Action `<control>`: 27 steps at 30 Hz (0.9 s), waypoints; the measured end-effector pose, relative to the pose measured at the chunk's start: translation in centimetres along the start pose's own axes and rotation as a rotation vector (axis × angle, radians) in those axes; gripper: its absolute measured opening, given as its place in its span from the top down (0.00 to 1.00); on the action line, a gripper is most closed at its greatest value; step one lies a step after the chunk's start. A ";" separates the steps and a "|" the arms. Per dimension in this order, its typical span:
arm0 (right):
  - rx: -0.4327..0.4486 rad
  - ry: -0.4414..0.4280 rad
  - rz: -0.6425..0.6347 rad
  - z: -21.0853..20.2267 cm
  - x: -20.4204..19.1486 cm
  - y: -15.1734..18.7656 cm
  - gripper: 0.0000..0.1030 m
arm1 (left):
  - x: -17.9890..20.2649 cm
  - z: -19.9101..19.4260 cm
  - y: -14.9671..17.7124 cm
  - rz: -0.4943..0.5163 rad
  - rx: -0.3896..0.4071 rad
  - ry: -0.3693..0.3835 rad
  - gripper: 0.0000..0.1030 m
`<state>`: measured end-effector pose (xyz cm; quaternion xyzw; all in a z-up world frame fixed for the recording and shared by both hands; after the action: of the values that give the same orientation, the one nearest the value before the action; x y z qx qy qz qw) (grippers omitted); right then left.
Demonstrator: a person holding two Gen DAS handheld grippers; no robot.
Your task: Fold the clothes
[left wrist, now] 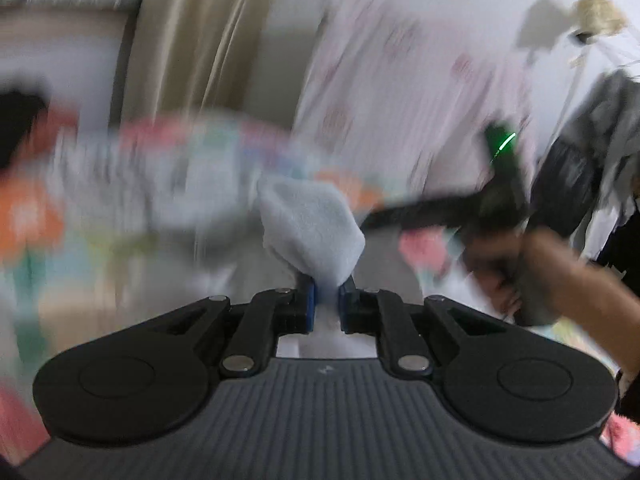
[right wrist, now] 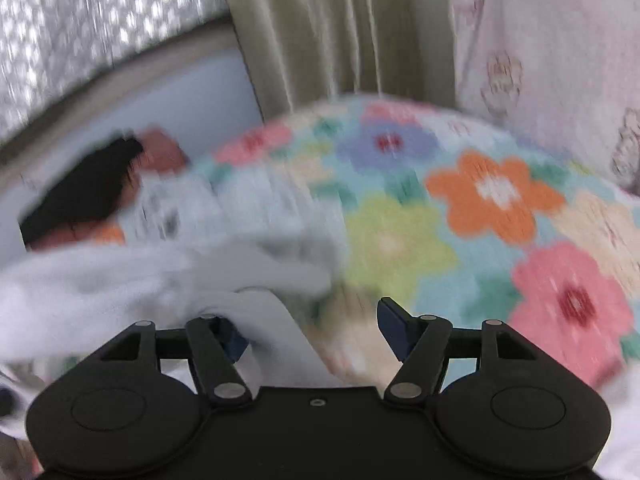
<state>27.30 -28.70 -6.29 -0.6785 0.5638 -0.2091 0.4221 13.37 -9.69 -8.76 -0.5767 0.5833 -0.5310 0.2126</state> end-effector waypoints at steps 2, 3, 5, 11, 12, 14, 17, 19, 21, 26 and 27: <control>-0.056 0.038 0.026 -1.3 0.4 1.9 0.31 | -0.4 0.7 2.4 -0.040 -0.075 -0.039 0.90; -0.061 0.025 0.047 -2.2 0.3 2.5 0.31 | -0.6 1.0 3.4 -0.055 -0.106 -0.055 0.89; -0.048 -0.039 0.086 -4.3 -0.2 3.7 0.32 | -0.6 1.1 4.8 -0.061 -0.139 -0.071 0.89; 0.089 -0.150 0.155 -9.1 -2.8 3.9 0.30 | -1.9 0.6 7.4 -0.146 -0.207 -0.113 0.86; 0.082 -0.204 0.162 -9.0 -3.7 4.1 0.29 | -1.9 0.4 7.5 -0.150 -0.213 -0.108 0.84; 0.029 -0.311 0.197 -7.9 -5.6 4.7 0.28 | -1.9 -0.4 7.2 -0.154 -0.211 -0.088 0.79; -0.059 -0.348 0.237 -4.8 -7.5 6.3 0.24 | -2.0 -2.2 6.4 -0.124 -0.186 -0.074 0.64; -0.101 -0.288 0.232 -1.9 -8.0 7.3 0.24 | -2.2 -3.4 5.9 -0.098 -0.168 -0.069 0.63; -0.099 -0.229 0.208 0.7 -8.1 7.7 0.26 | -2.8 -4.2 5.5 -0.073 -0.153 -0.071 0.63; 0.043 -0.122 -0.057 2.4 -8.4 3.7 0.88 | -5.3 -5.0 5.3 -0.076 -0.129 -0.095 0.63; 0.091 -0.102 -0.123 1.8 -8.6 2.3 0.89 | -5.7 -4.6 5.1 -0.088 -0.131 -0.092 0.63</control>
<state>24.96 -20.07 -7.45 -0.7015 0.4890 -0.2253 0.4669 8.52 -3.94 -13.61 -0.6384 0.5802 -0.4735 0.1777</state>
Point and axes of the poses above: each gripper's, at about its wrist camera, not at the fingertips, and z roughly the way its jaws point, x to its right, y to its underside, the point moved 6 cm from there along z, roughly the way its jaws point, and after that the axes turned 13 degrees about x, right-handed, at the moved point
